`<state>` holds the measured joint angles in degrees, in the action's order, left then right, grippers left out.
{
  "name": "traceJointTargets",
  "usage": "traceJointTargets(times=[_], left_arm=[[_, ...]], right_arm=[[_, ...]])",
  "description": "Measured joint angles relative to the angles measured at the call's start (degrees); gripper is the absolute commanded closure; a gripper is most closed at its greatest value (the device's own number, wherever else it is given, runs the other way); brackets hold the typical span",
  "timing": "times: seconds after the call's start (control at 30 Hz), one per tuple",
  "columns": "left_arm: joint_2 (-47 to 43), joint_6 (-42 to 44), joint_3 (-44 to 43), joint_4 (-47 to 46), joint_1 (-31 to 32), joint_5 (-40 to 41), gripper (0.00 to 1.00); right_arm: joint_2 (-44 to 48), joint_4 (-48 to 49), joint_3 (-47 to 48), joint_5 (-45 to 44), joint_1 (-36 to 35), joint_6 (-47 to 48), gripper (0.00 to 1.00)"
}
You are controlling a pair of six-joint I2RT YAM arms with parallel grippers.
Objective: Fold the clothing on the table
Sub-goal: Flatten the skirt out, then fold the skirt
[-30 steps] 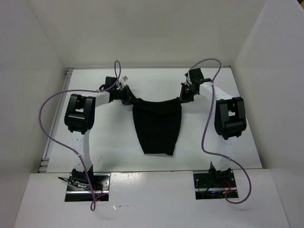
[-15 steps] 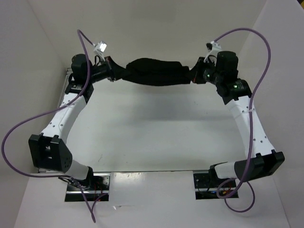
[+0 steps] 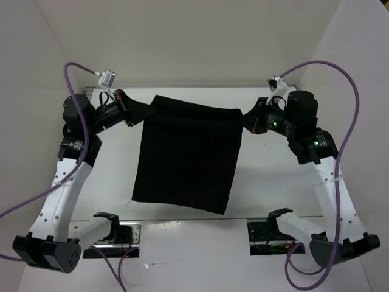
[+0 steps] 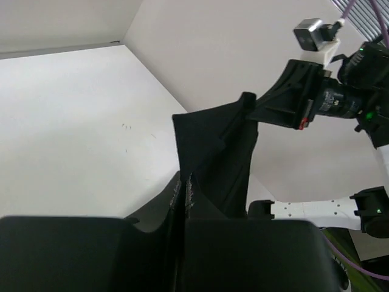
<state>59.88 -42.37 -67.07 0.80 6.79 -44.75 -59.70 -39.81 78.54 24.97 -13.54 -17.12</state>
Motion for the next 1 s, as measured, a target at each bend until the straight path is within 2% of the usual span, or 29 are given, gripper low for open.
traceJointTargets(times=[0.03,0.1,0.17,0.2,0.23,0.3,0.33,0.43,0.47,0.53,0.8,1.0], left_arm=[[0.5,0.1,-0.3,-0.5,0.0,0.1,0.94],[4.0,0.2,-0.4,-2.1,0.0,0.5,0.83],[10.7,0.3,0.2,-3.3,-0.2,1.2,0.80],[14.1,0.3,0.5,-4.1,-0.2,1.7,0.69],[19.2,0.2,0.9,-5.0,-0.3,2.7,0.58],[29.0,0.3,1.0,-5.5,-0.6,4.8,0.53],[34.1,0.2,0.9,-5.4,-0.7,6.1,0.46],[45.2,-0.2,-1.0,-4.8,-1.2,9.1,0.43],[47.7,-0.3,-2.1,-4.7,-1.4,10.1,0.39],[50.3,-1.2,-3.8,-4.8,-1.7,11.4,0.39],[50.0,-2.1,-6.5,-9.5,-0.9,11.3,0.41],[48.8,-1.0,-3.1,-7.6,4.2,11.7,0.42]], right_arm=[[-1.0,0.6,0.0,0.4,-0.1,-0.2,0.97],[-5.4,1.8,0.2,0.6,-0.1,-0.5,0.93],[-11.9,3.5,0.2,0.4,-0.1,-0.9,0.83],[-16.0,4.2,0.2,0.2,-0.1,-1.3,0.72],[-20.4,5.0,0.2,-0.5,0.0,-1.7,0.70],[-28.3,5.9,0.3,-2.0,0.4,-2.4,0.57],[-31.6,5.9,0.6,-2.9,0.7,-2.8,0.56],[-37.9,5.7,2.5,-6.3,1.4,-3.1,0.53],[-38.4,5.7,3.1,-7.4,1.6,-3.1,0.52],[-38.0,5.6,4.5,-9.3,1.6,-3.0,0.50],[-34.0,6.7,4.9,-11.3,0.7,-2.5,0.52],[-40.3,6.0,4.7,-12.4,-1.4,-1.7,0.54]])
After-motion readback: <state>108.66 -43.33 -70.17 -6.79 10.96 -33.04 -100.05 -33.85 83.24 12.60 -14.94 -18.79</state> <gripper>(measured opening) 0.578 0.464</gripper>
